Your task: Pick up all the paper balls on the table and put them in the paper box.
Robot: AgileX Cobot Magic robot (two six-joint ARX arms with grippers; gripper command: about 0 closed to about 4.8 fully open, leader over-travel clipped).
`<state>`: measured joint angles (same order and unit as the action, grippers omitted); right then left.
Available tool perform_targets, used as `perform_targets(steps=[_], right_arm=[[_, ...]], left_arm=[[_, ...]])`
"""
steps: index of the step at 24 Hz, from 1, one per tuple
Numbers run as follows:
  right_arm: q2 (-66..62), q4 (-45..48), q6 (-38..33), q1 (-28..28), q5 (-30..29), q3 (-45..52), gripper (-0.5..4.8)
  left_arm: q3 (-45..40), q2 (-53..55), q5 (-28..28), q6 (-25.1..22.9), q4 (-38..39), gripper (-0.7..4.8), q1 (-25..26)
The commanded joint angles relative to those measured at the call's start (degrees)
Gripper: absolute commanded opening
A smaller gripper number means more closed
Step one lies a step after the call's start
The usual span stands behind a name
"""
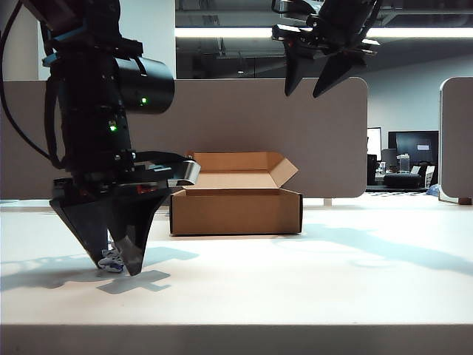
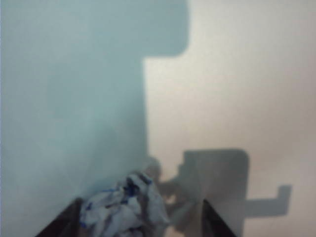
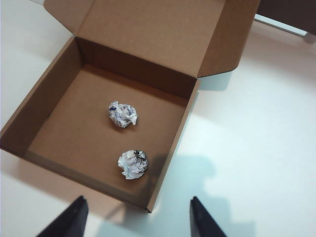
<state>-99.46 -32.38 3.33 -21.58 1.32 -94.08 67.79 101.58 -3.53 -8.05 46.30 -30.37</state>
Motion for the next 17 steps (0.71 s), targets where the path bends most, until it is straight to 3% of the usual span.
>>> perform_targets(steps=[1, 11, 17], right_arm=[[0.4, 0.8, 1.4, 0.0, 0.3, -0.4, 2.83], [0.4, 0.9, 1.6, 1.2, 0.3, -0.4, 2.76], [0.4, 0.3, 1.2, 3.5, 0.0, -0.4, 2.73]], left_arm=[[0.0, -0.1, -0.1, 0.2, -1.0, 1.97, 0.0], [4.7, -0.1, 1.5, -0.1, -6.4, 1.73, 0.0], [15.8, 0.7, 6.0, 0.9, -28.9, 1.74, 0.5]])
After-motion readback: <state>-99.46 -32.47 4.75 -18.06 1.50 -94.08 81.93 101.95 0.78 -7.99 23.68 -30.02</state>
